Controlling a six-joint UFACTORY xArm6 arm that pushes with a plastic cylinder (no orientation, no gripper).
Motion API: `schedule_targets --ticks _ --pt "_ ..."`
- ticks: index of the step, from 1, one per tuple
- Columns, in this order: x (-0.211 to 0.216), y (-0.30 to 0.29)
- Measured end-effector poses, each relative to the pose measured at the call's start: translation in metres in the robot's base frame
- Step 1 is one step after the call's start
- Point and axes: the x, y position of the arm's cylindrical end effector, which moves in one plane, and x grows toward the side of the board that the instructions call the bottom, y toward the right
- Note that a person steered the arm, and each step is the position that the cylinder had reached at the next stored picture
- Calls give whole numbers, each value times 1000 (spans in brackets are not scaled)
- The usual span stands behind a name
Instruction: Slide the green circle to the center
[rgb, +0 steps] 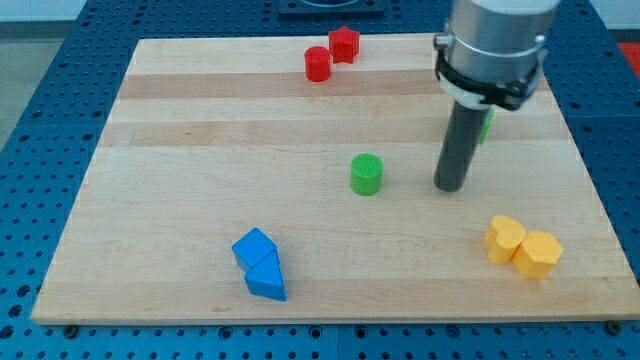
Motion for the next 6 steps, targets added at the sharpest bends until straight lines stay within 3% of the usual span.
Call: schedule_targets --ticks 2,5,6 --pt "7 -36" --pt "-28 -163" --pt "-31 -102"
